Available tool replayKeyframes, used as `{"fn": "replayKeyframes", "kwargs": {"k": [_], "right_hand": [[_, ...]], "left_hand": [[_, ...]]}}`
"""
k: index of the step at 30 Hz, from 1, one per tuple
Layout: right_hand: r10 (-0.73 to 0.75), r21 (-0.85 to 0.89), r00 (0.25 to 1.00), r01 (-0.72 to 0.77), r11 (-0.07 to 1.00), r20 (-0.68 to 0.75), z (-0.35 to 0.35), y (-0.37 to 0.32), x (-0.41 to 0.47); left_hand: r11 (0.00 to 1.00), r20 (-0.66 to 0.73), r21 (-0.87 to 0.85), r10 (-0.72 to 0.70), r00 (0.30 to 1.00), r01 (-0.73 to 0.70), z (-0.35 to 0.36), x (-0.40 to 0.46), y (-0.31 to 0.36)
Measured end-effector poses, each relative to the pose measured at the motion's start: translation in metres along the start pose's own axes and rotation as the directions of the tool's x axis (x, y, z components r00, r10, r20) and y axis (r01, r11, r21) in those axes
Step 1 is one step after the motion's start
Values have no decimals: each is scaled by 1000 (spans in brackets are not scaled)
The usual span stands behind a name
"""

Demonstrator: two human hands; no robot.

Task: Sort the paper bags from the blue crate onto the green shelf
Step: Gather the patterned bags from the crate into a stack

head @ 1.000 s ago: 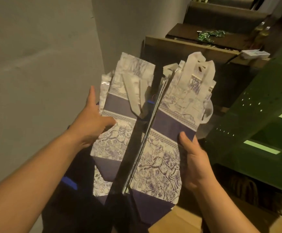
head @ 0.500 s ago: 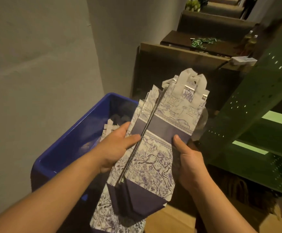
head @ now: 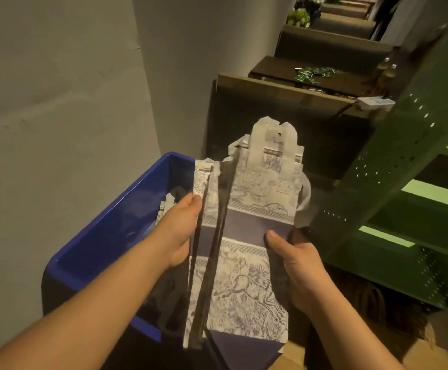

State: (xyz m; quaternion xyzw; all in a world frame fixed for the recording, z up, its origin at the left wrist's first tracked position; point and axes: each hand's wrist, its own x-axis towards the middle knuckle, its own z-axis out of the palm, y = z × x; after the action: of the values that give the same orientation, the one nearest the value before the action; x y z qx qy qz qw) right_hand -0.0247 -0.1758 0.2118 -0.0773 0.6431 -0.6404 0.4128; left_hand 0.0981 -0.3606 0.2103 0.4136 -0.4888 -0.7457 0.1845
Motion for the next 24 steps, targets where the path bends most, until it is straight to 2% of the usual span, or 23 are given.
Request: {"fn": "replayKeyframes", "kwargs": {"k": [6,9,13,16,19,24], "right_hand": [[-8,-22,1000,8,1000,13,4,2,0],[-10,-2,999,10,1000,46,3,4,0],[-39,-59,989,47,997,142,3,8,1],[-42,-83,986,56,995,159,6,14,3],[-24,-68,986,35,997,167,8,23,4],[-46,-153,994,61,986,100,5,30,5]], "left_hand": [[997,117,61,34,993,-41,6,-3,-12],[995,70,79,59,996,-64,6,-2,-17],[999,10,42,10,1000,-10,13,-10,-13],[999,43,19,-48,998,47,20,-16,-15],[999,54,2,37,998,-37,30,-24,-14],[983,40,120,136,990,-140,32,-20,-30]]}}
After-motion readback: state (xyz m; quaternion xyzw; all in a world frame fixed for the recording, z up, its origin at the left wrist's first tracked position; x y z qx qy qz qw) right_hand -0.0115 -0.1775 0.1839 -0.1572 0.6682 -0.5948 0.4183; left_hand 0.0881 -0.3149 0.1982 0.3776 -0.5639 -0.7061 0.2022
